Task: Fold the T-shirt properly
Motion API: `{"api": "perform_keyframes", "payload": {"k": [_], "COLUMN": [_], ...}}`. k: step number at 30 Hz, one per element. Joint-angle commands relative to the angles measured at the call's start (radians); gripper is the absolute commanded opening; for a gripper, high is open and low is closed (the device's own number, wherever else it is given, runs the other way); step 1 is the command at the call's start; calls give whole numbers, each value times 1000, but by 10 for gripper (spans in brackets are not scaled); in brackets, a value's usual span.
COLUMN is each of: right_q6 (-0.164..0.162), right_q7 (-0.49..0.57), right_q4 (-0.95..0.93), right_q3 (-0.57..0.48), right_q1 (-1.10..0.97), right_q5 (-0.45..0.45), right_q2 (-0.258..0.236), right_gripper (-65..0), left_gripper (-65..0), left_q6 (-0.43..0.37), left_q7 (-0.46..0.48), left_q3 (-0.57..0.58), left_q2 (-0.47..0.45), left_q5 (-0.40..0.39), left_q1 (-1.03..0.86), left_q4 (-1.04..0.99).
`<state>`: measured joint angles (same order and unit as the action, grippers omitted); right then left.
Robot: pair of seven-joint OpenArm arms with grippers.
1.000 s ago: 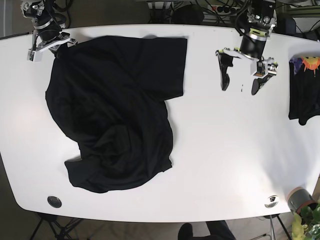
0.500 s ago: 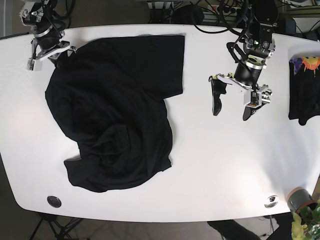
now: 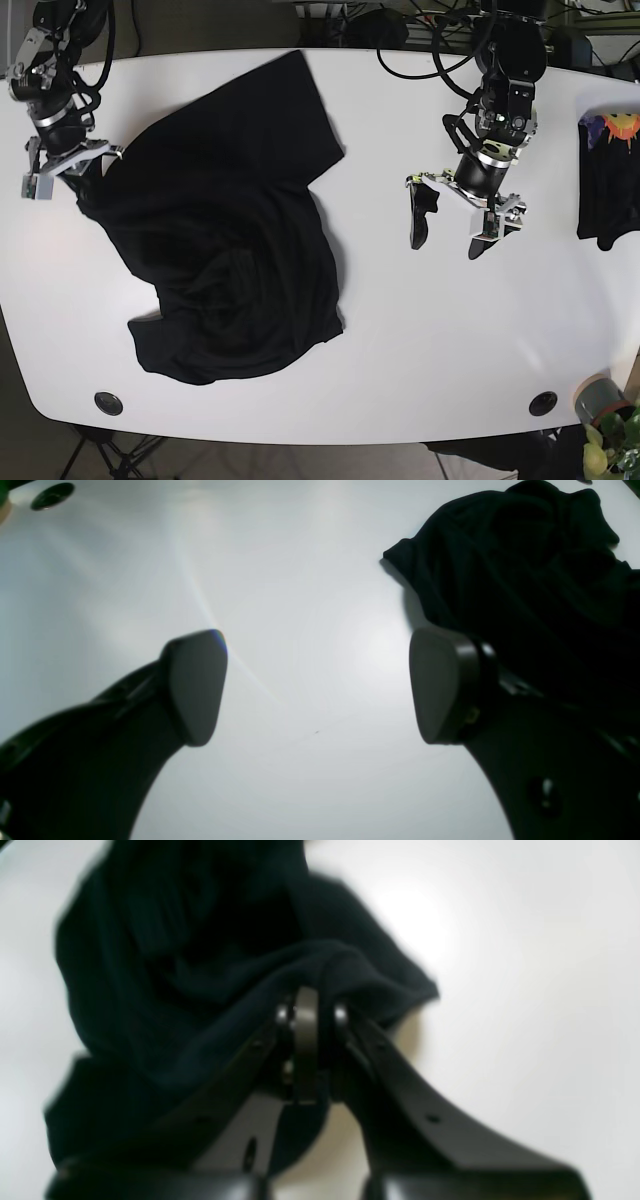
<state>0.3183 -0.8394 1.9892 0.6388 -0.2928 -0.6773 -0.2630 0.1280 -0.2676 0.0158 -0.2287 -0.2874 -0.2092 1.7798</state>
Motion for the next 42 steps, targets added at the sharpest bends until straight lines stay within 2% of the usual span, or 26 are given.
{"api": "perform_keyframes", "payload": {"k": [1,3,10,21,32,42], "right_q6": [8,8,9,9,9,9], "right_q7": [1,-28,-108,-108,-108,-110], "right_q4": [22,22,18,17,14,-24], "right_q3": [-14,-17,-49,-234,-432,-683], "right_q1": [60,112,332,642,1019,1388], "right_q5": [-17,-17,-17,-17,-14,-9], "right_q2": [-55,-80,-109,-232,-371,-416], "right_gripper": [-629,-629,-629,-629,-629,-629], "left_gripper": [-111,-111,-110,-110,-112,-112], "left_q6": [3,3,3,3,3,3], "left_q7": [26,26,26,27,26,31], "left_q3": [11,20,71,92,91,97], "left_q2": [-7,-7,-5,73,79,73], "left_q5": [-6,-6,-8,-6,-6,-6], "left_q1": [7,9,37,100,78,57], "left_q4": [-1,-18,-71,-127,-119,-117]}}
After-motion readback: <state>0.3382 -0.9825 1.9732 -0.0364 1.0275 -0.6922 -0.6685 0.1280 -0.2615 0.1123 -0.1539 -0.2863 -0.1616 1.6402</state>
